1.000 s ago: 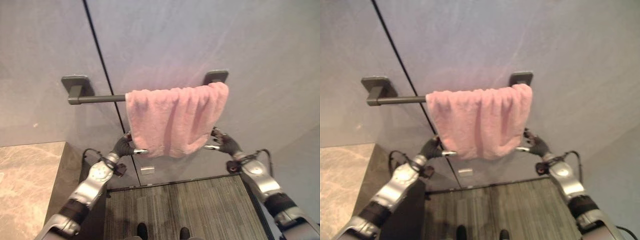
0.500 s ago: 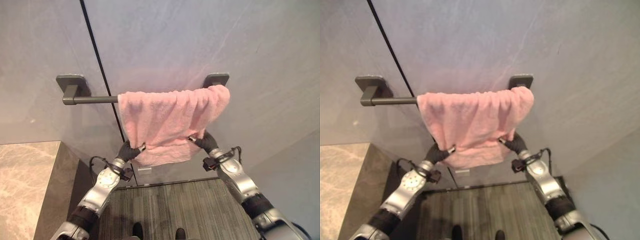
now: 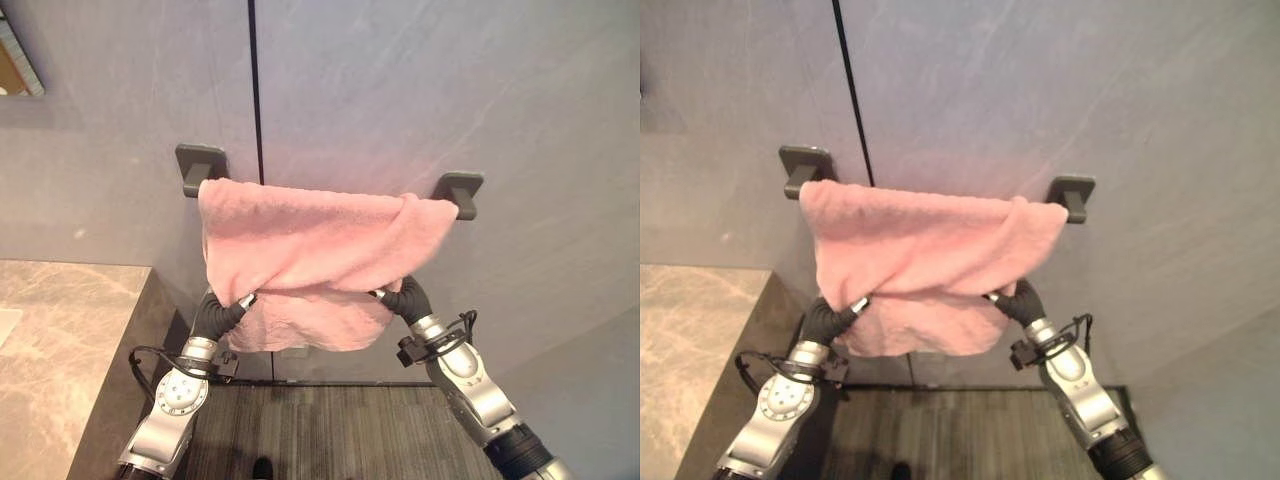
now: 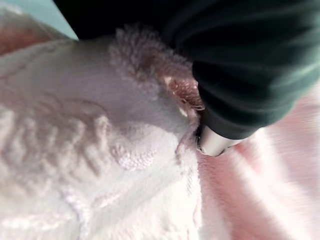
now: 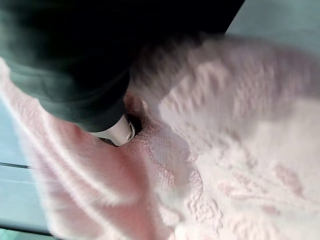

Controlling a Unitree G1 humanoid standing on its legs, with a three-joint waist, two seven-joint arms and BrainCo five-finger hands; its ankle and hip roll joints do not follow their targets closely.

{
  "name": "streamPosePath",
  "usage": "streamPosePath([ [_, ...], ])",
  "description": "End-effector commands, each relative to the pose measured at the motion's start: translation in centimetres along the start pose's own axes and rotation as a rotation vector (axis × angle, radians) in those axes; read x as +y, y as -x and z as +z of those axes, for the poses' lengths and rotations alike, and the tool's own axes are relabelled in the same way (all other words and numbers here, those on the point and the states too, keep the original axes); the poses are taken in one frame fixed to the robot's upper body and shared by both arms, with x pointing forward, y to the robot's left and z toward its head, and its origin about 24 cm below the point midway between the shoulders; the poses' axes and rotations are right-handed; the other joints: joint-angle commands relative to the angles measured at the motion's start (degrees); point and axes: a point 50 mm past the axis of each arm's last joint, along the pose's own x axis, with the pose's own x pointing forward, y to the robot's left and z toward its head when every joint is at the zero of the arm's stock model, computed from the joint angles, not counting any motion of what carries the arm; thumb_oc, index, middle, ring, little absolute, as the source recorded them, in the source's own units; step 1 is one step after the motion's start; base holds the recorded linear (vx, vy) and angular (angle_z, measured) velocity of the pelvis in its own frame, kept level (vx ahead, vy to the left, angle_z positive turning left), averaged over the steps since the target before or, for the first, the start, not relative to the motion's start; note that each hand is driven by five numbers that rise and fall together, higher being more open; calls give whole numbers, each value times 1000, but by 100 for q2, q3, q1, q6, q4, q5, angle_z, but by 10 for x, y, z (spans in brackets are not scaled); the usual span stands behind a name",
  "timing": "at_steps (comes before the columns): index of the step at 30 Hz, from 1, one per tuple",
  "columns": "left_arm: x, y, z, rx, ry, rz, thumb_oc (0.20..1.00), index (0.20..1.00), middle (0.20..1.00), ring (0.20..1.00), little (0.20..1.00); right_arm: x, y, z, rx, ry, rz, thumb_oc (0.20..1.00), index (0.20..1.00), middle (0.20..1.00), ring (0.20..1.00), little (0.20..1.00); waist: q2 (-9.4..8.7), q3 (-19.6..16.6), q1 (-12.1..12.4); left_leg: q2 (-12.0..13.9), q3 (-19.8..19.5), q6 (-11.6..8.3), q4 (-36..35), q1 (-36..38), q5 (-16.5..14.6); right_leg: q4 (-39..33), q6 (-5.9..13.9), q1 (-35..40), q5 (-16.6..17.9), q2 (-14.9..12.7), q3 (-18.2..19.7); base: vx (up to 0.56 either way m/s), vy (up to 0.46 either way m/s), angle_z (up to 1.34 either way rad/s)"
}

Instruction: Put brush and paste in cup on sink, flatten towel.

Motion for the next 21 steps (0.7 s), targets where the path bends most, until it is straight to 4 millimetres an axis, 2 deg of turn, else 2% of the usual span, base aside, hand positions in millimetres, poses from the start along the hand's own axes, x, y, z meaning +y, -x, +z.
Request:
streamPosePath([
  [1,-10,-19,10,-86,-45,-24,200,200,200,200,200,-3,-22,28,-140,89,-7,200,200,200,200,200,156,161,107,572,340,-465,59,240,187,137,471,132,278,-400,-226,0,0,0],
  [2,-10,-19,10,-86,-46,-24,200,200,200,200,200,-3,-22,28,-141,89,-7,200,200,200,200,200,155,161,109,571,340,-465,59,239,187,137,471,132,278,-400,-227,-16,32,4],
  [3,-15,-18,-3,-20,-41,-51,570,570,570,570,570,-5,-21,20,-106,89,-28,200,200,200,200,200,167,155,63,562,356,-454,59,247,180,137,484,122,299,-411,-219,-9,19,3],
  [4,-15,-18,-3,-20,-41,-51,912,912,912,912,912,-5,-21,20,-106,89,-28,200,200,200,200,200,168,156,67,562,358,-453,59,247,180,137,485,121,300,-411,-217,-16,37,1],
  [5,-17,-18,-14,36,-89,-57,1000,1000,1000,1000,1000,-8,-18,10,-59,90,-56,1000,1000,1000,1000,1000,176,145,27,554,378,-443,59,264,176,143,487,113,322,-417,-189,-17,31,-2],
  [6,-21,-16,-25,93,-99,-96,1000,1000,1000,1000,1000,-8,-17,8,-50,55,-53,1000,1000,1000,1000,1000,194,145,-2,555,390,-440,59,266,177,144,491,102,336,-419,-173,-17,31,-4],
  [7,-22,-16,-25,93,-98,-98,1000,1000,1000,1000,1000,-9,-16,8,-50,54,-53,1000,1000,1000,1000,1000,197,144,7,556,393,-440,59,266,175,144,491,100,336,-418,-170,-15,25,-4],
  [10,-26,-5,-49,240,-76,-115,1000,1000,1000,1000,1000,-20,-5,-15,48,-27,-147,1000,1000,1000,1000,1000,239,97,-68,555,434,-421,59,295,165,164,498,90,364,-428,-134,-7,43,-4],
  [11,-26,1,-60,303,-71,-108,1000,1000,1000,1000,1000,-24,4,-32,112,-107,-214,1000,1000,1000,1000,1000,266,57,-123,560,471,-417,59,322,161,181,498,83,379,-434,-106,-1,44,-4],
  [12,-26,1,-61,303,-71,-108,1000,1000,1000,1000,1000,-24,4,-32,112,-108,-214,1000,1000,1000,1000,1000,265,56,-120,559,474,-417,59,323,160,182,498,82,378,-435,-103,-12,62,-5],
  [13,-26,13,-84,441,-32,-65,1000,1000,1000,1000,1000,-31,17,-51,185,-212,-327,1000,1000,1000,1000,1000,290,20,-186,562,516,-410,59,348,159,196,504,58,428,-440,-58,-14,33,-6],
  [14,-26,13,-84,440,-32,-65,1000,1000,1000,1000,1000,-31,16,-51,185,-212,-327,1000,1000,1000,1000,1000,290,21,-182,562,519,-410,59,349,157,196,504,57,428,-440,-55,-34,53,-5],
  [17,-22,19,-95,509,-39,-9,1000,1000,1000,1000,1000,-35,28,-68,229,-339,-450,1000,1000,1000,1000,1000,316,-13,-226,552,551,-410,59,353,165,208,507,29,483,-450,-7,-28,34,-18],
  [19,-16,20,-94,504,-38,45,1000,1000,1000,1000,1000,-42,39,-75,235,-414,-563,1000,1000,1000,1000,1000,330,-36,-253,552,564,-420,59,349,174,193,518,15,517,-465,0,-23,33,-6],
  [21,-6,20,-91,485,-33,112,1000,1000,1000,1000,1000,-51,54,-83,263,-407,-694,1000,1000,1000,1000,1000,348,-61,-282,555,585,-434,59,346,181,185,529,2,541,-480,5,-18,31,0],
])
